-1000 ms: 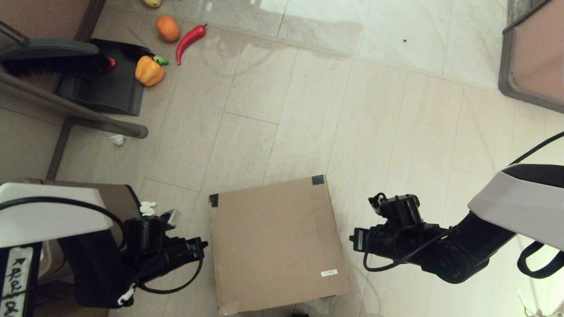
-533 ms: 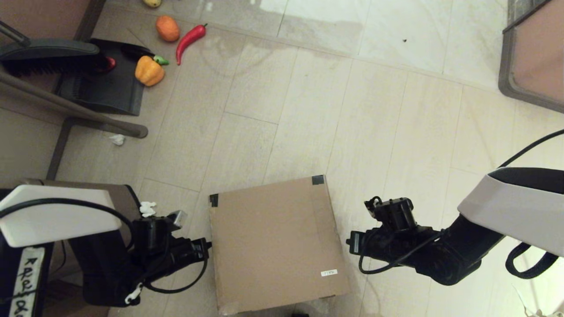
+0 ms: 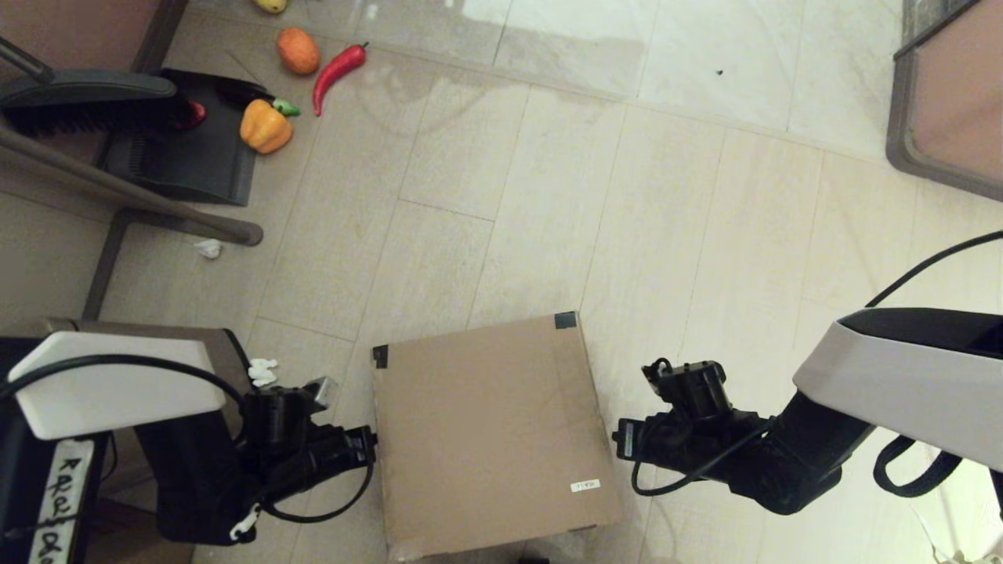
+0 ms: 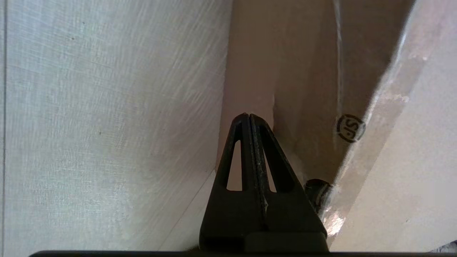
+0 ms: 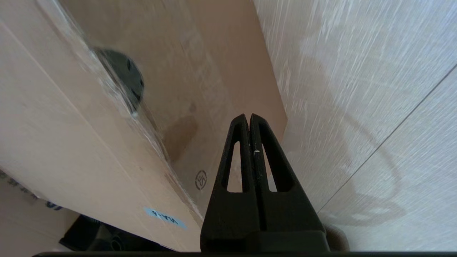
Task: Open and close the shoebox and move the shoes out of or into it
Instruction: Open the shoe box
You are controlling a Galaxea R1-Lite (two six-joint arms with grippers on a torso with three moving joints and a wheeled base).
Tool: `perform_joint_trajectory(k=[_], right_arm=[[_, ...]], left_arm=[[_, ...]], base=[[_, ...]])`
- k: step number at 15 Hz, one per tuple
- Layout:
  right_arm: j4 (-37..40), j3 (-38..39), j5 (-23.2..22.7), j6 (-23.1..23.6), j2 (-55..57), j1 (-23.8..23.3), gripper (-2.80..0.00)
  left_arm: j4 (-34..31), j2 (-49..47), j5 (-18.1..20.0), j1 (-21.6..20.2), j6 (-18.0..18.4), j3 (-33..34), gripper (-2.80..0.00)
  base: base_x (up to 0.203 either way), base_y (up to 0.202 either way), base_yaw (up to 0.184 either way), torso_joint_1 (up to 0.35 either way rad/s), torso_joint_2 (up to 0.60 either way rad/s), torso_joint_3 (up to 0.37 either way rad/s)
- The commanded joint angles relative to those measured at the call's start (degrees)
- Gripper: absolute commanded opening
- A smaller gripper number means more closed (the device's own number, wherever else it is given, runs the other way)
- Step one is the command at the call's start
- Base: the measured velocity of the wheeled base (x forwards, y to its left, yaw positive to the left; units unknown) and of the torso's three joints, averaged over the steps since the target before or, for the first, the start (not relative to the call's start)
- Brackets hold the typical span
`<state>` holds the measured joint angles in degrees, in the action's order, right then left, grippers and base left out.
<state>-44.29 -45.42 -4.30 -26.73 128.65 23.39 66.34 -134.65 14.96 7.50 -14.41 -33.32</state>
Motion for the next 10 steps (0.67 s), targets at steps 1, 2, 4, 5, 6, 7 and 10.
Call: perform_joint_trajectory(k=[1, 2, 4, 5, 6, 7, 10], right_arm=[[-0.27, -0.16, 0.98, -0.16, 0.81, 0.71, -2.80], [-0.49, -0.15, 1.98, -0.24, 1.41, 1.33, -2.80], [-3.84, 0.30, 2.25, -0.24, 2.68, 2.11, -2.80], [-4.56, 0.60, 2.49, -0.21, 3.15, 2.36, -2.80], [-4.58, 0.60, 2.50, -0.25, 3.36, 2.58, -2.80], [-4.58, 0.60, 2.52, -0.34, 3.68, 2.78, -2.80], [-4.67, 0.69, 2.63, -0.25, 4.06, 3.59, -2.80]], left_arm=[[0.37, -0.18, 0.07, 0.14, -0.09, -0.17, -2.80], [0.37, -0.44, 0.07, 0.32, -0.09, -0.43, -2.80], [0.30, -0.72, 0.07, 0.61, -0.09, -0.98, -2.80], [0.32, -0.93, 0.07, 0.68, -0.09, -1.44, -2.80], [0.28, -1.00, 0.07, 0.76, -0.09, -1.91, -2.80], [0.28, -1.23, 0.07, 0.85, -0.09, -2.02, -2.80], [0.28, -1.23, 0.07, 0.85, -0.09, -1.84, -2.80]], base=[[0.000, 0.000, 0.000, 0.000, 0.00, 0.000], [0.000, 0.000, 0.000, 0.000, 0.00, 0.000], [0.000, 0.000, 0.000, 0.000, 0.00, 0.000], [0.000, 0.000, 0.000, 0.000, 0.00, 0.000], [0.000, 0.000, 0.000, 0.000, 0.00, 0.000], [0.000, 0.000, 0.000, 0.000, 0.00, 0.000], [0.000, 0.000, 0.000, 0.000, 0.00, 0.000]])
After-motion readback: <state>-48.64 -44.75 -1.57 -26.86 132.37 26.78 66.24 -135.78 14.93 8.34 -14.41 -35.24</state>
